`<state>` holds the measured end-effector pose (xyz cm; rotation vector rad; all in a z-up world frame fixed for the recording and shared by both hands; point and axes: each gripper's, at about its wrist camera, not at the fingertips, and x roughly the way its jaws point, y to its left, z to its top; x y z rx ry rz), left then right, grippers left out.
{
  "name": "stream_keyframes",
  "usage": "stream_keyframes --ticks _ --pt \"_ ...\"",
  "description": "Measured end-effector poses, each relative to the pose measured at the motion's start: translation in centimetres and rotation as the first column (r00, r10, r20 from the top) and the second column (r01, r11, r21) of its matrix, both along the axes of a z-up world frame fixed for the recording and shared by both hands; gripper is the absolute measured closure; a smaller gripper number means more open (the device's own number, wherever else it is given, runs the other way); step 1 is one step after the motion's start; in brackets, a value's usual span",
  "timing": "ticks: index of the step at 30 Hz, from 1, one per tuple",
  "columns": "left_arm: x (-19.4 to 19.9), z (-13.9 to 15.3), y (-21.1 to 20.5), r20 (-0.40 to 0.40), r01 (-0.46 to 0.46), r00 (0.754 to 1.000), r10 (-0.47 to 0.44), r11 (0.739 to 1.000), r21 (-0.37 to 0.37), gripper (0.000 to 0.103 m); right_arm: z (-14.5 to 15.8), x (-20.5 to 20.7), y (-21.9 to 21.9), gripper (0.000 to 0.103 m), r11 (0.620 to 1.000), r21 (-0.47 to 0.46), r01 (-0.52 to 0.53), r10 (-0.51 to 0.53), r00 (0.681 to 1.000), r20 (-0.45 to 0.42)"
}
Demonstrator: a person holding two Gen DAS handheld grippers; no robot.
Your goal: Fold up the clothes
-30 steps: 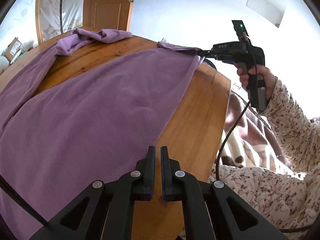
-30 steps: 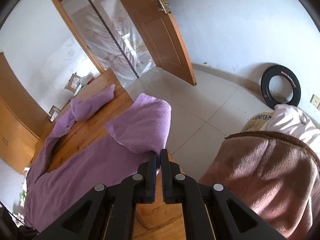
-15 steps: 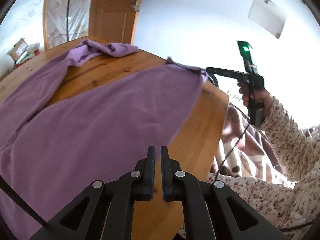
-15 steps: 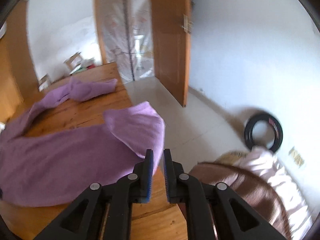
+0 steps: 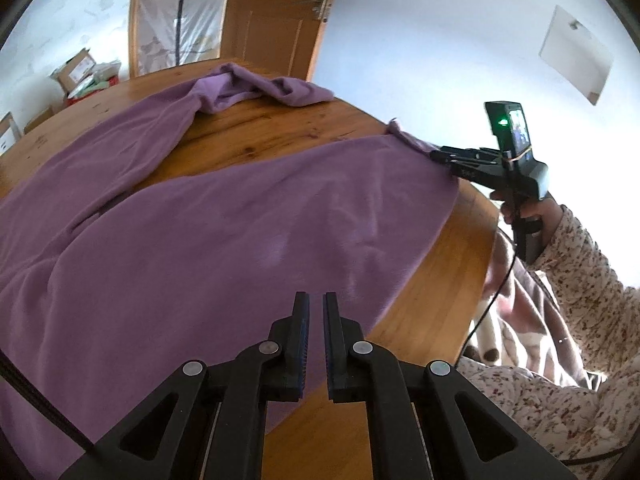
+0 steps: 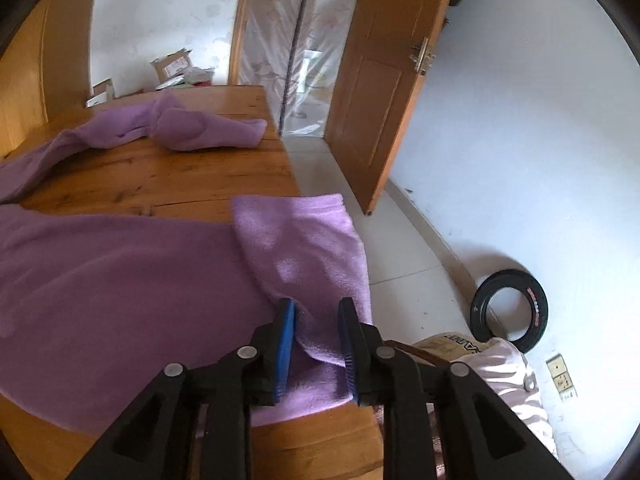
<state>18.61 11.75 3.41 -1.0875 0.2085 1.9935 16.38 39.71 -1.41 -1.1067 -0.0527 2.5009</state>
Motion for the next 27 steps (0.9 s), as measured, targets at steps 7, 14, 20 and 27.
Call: stream_keyframes --ticks 7,14,20,27 --pt "-0.8 -0.2 -1.2 0.011 -0.050 0.999 0.050 0.999 -0.006 0.096 0.3 1.9 4.3 0.080 0.979 -0.053 0.196 -0.196 0.981 0.008" --pt "-1.1 -0.6 -3.0 0.030 -0.090 0.996 0.090 0.996 0.000 0.096 2.4 4.5 3.3 0.080 0.980 -0.146 0.134 -0.147 0.985 -0.089" --pt "-1.0 -1.4 -4.3 0.050 -0.122 0.991 0.123 0.992 -0.008 0.096 1.3 4.0 0.3 0.080 0.979 -0.202 0.003 -0.017 0.998 -0.068" --pt "-0.6 -2.0 -5.7 0.063 -0.138 0.988 0.139 0.990 -0.016 0.096 0.3 6.2 1.2 0.080 0.974 -0.216 0.073 -0.082 0.996 -0.035"
